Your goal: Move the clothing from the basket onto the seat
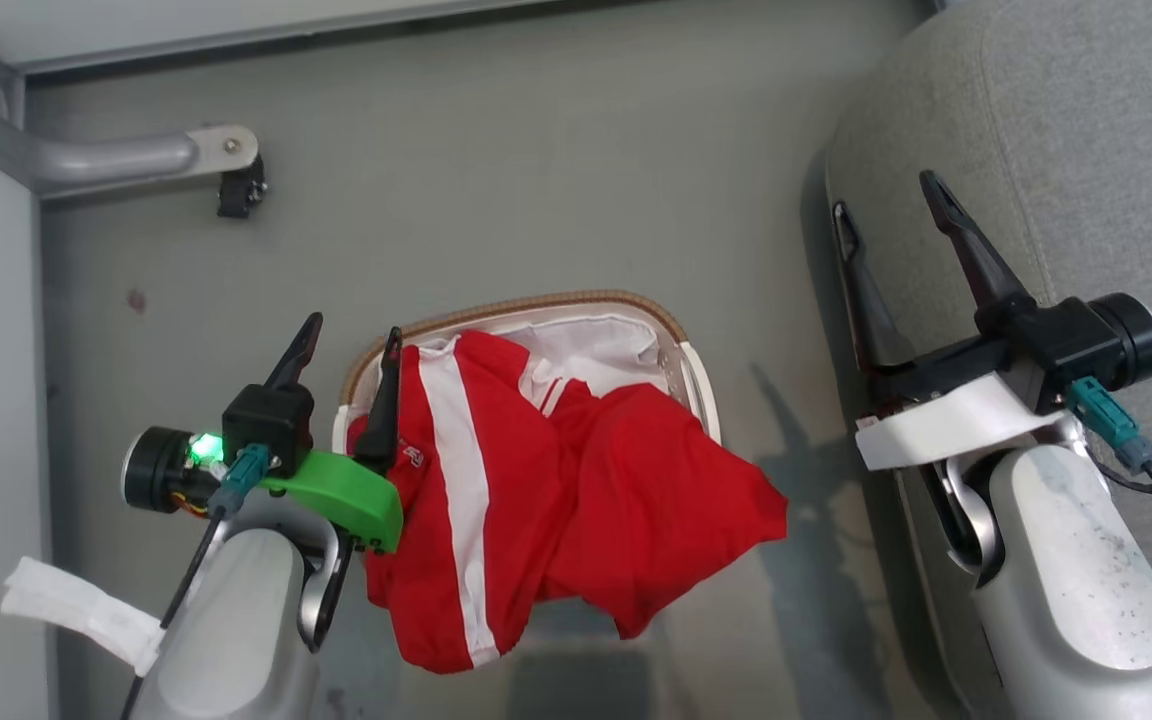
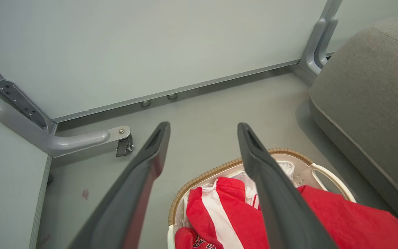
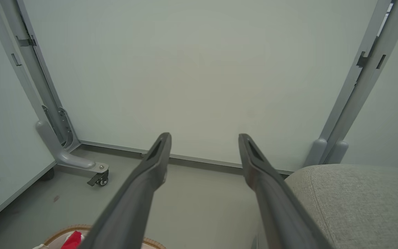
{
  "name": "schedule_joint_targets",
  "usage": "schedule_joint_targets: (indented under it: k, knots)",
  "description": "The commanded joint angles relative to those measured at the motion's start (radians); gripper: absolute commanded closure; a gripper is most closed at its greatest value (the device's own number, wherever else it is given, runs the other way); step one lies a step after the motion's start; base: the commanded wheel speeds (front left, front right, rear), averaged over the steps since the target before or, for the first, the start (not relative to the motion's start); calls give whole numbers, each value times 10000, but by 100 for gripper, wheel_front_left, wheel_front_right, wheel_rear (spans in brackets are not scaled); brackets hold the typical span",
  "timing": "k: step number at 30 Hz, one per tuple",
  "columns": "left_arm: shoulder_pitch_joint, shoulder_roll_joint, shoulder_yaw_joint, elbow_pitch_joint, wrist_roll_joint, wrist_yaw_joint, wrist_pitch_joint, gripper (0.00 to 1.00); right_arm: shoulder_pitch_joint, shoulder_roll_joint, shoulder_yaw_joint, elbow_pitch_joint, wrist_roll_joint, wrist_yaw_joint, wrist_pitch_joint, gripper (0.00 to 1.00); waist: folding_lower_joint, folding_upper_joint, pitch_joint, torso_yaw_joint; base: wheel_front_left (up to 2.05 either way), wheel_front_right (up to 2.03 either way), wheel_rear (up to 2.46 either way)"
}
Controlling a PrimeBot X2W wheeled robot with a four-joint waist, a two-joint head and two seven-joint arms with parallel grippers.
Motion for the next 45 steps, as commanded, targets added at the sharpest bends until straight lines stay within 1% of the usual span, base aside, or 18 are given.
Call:
schedule_joint_targets:
  k: [1, 5, 13, 18, 22, 27, 31, 36, 39, 45]
  knots:
    - [-351, 132, -59, 158, 73, -33, 0, 0, -217, 32, 39, -107, -72, -3, -45, 0, -1, 0, 1302, -535, 0, 0, 0]
    - [-970, 245, -236, 883, 309, -32, 2, 0, -506, 181, -81, -201, 34, -5, -45, 0, -1, 0, 1953, -743, 0, 0, 0]
    - [-2069, 404, -432, 2526, 853, 49, 3, 0, -961, 294, 218, -275, -155, -5, -45, 0, -1, 0, 2981, -1167, 0, 0, 0]
    - [-2731, 490, -685, 4032, 1145, 68, 2, 0, -1133, 303, 401, -445, -30, -5, -45, 0, -1, 0, 3495, -1398, 0, 0, 0]
    - [-3252, 540, -869, 5328, 1280, 195, 21, 0, -1275, 297, 465, -604, 149, -6, -46, 0, -1, 0, 3802, -1551, 0, 0, 0]
    - [-3798, 607, -1225, 6664, 1587, 326, 541, 0, -1423, 295, 617, -707, 375, -6, -46, 0, -1, 0, 4049, -1747, 0, 0, 0]
    - [-4158, 641, -1511, 7157, 1835, 495, 1030, 0, -1506, 299, 672, -822, 524, -6, -45, 0, -1, 0, 4226, -1867, 0, 0, 0]
    - [-4543, 642, -1790, 7395, 2002, 699, 1593, 0, -1603, 298, 713, -983, 636, -6, -46, 0, -1, 0, 4509, -1941, 0, 0, 0]
    - [-4737, 689, -2034, 7494, 2174, 619, 1920, 0, -1673, 298, 772, -1065, 723, -6, -46, 0, -1, 0, 4734, -2028, 0, 0, 0]
    - [-5190, 782, -2418, 7558, 2420, 483, 1956, 0, -1897, 298, 864, -1250, 915, -6, -45, 0, -1, 0, 5215, -2202, 0, 0, 0]
